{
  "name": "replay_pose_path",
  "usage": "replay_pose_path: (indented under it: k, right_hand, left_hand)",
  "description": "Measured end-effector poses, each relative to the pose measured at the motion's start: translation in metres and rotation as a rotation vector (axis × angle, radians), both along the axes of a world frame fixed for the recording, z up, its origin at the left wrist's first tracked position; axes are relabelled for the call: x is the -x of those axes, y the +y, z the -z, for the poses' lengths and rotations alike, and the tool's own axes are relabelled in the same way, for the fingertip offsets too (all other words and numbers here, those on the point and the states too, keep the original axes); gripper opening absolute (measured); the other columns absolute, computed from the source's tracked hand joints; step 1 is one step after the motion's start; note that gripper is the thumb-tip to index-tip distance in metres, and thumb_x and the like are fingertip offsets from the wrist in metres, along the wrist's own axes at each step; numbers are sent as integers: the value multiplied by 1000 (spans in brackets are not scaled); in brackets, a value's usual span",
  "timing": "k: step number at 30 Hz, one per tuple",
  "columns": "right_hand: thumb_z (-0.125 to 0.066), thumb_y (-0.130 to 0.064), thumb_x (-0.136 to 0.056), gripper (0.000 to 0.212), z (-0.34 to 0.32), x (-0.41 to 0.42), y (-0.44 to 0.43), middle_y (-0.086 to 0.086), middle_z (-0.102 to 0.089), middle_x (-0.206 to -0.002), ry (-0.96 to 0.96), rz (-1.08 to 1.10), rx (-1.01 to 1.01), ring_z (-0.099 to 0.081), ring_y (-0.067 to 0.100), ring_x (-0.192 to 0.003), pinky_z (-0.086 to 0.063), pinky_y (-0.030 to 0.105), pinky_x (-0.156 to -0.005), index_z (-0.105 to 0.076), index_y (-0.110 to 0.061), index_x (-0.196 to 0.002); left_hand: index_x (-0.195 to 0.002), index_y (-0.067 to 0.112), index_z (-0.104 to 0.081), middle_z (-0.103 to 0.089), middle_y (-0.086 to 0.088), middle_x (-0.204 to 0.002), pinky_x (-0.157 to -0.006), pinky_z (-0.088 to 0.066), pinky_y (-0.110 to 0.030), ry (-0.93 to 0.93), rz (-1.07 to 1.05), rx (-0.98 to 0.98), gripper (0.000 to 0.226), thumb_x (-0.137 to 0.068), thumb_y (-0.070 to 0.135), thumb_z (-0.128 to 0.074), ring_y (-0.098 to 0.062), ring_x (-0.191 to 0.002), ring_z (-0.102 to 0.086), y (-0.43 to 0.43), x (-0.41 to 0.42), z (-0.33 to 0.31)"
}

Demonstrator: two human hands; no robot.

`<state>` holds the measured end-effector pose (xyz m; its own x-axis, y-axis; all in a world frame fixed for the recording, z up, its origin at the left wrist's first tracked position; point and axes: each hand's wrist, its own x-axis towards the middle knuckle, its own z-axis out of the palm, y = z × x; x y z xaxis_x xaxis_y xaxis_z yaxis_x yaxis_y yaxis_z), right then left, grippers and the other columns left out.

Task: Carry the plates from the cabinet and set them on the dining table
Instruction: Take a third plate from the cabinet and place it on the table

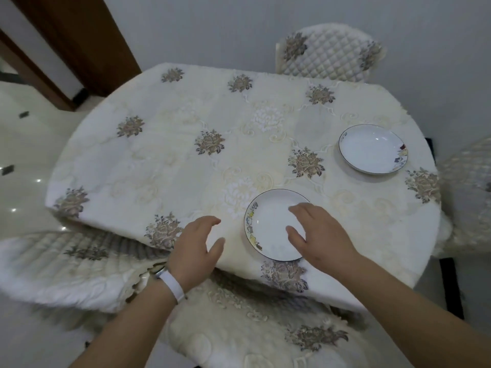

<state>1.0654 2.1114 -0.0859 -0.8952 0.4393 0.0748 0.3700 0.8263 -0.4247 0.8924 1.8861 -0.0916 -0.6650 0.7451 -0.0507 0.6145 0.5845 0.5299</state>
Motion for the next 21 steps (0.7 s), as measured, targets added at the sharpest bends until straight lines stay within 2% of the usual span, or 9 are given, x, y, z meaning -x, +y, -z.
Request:
replay_pose_path:
  k: [3, 6, 10, 15, 21]
  right_hand:
    - [-66, -27, -89, 40, -21, 16, -22, 12, -63, -123, 28, -108, -80, -59, 34, -109, -51, 44, -87, -62, -7, -124]
    - [-65, -30, -89, 40, -34, 34, -49, 13, -63, -126, 45, -207, -136, -58, 35, -113, -50, 45, -88, -63, -8, -123]
    - [-65, -31, -90, 39, -51, 60, -96, 13, -62, -127, 54, -328, -177, -57, 35, -115, -50, 46, -90, -64, -9, -121]
    - [-69, -30, -85, 35, -70, 91, -173, 12, -66, -118, 106, -468, -238, -61, 35, -107, -52, 44, -82, -68, -10, -114]
    - [-64, -33, -85, 36, -95, 122, -303, 10, -67, -118, 108, -598, -280, -61, 34, -109, -51, 43, -87, -69, -12, -114]
  left_hand:
    - [-121, 10, -64, -64, -9, -125, -97, -47, -43, 183, 35, 34, 44, -87, 36, -53, -30, -114, -59, -25, -5, -23]
    - [-119, 11, -66, -64, -11, -125, -95, -50, -47, 280, 23, 70, 44, -87, 37, -51, -32, -114, -59, -56, -5, -40]
    - [-118, 17, -65, -64, -5, -124, -93, -49, -42, 392, -32, 15, 35, -86, 30, -60, -26, -114, -58, -108, -4, -56]
    - [-115, 18, -67, -64, -4, -125, -93, -48, -43, 468, -119, 48, 35, -89, 36, -51, -27, -114, -58, -193, 0, -69]
    - [-114, 16, -67, -65, -7, -123, -92, -42, -40, 546, -226, 75, 36, -87, 35, -52, -29, -110, -60, -328, 6, -81]
